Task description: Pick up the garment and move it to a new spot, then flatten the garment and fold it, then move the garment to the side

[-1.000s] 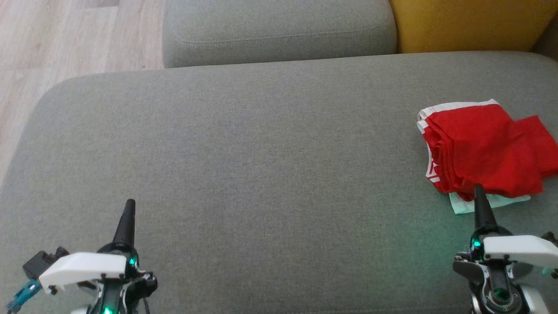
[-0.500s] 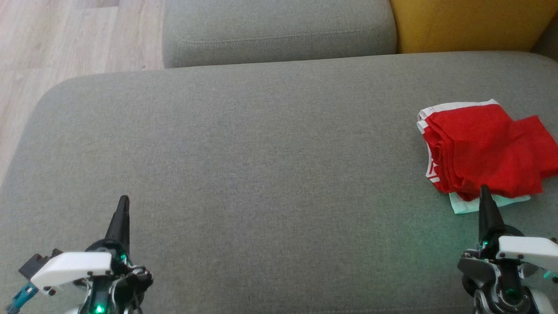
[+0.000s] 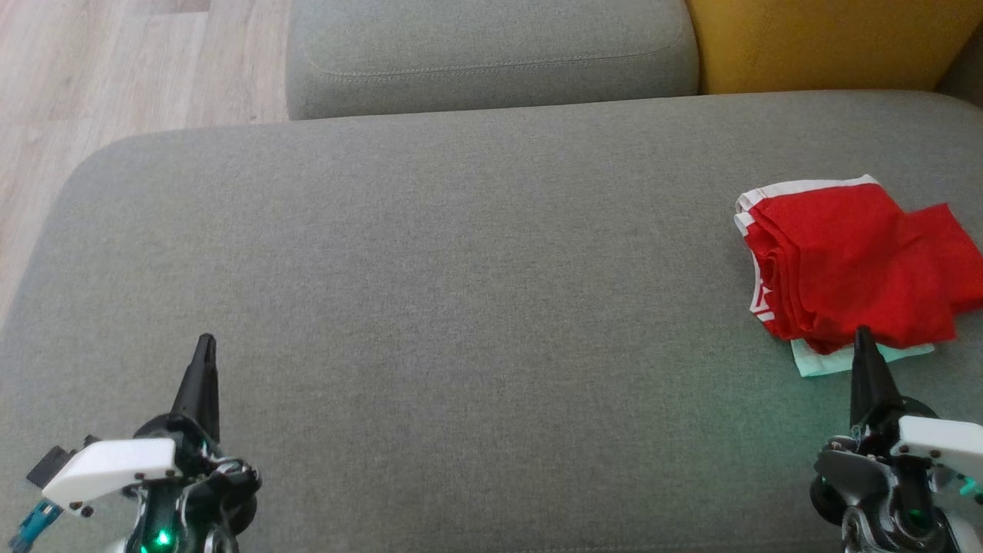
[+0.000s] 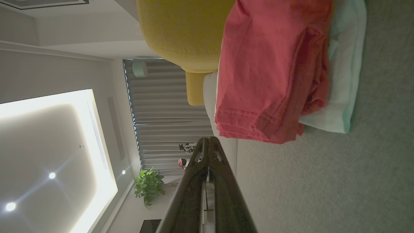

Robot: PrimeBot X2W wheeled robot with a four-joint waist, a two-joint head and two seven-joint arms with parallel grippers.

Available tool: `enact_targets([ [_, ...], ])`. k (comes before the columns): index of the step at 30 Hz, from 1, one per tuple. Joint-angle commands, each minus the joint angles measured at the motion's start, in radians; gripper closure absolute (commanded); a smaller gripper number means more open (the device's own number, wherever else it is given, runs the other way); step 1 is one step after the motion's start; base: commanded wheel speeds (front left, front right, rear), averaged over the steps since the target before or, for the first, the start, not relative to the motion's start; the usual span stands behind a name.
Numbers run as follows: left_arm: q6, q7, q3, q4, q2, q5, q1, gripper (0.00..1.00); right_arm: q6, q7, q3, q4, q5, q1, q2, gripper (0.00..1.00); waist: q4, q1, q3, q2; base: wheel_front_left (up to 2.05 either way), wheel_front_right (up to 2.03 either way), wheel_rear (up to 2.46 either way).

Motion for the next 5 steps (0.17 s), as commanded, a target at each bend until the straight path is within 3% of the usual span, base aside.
enact_targets([
  [1,-0.007,0.006,0.038,-0.026,0.014,-0.002,-0.054,1.00,-0.001,0.009,0.018,-0.039,0.006,-0.053,-0.013,1.00,0.000,0.0000,0.000,0.0000,0.00,0.00,0.00],
  [5,-0.007,0.007,0.039,-0.026,0.013,-0.001,-0.054,1.00,-0.001,0.010,0.017,-0.039,0.005,-0.053,-0.012,1.00,0.000,0.0000,0.000,0.0000,0.00,0.00,0.00],
])
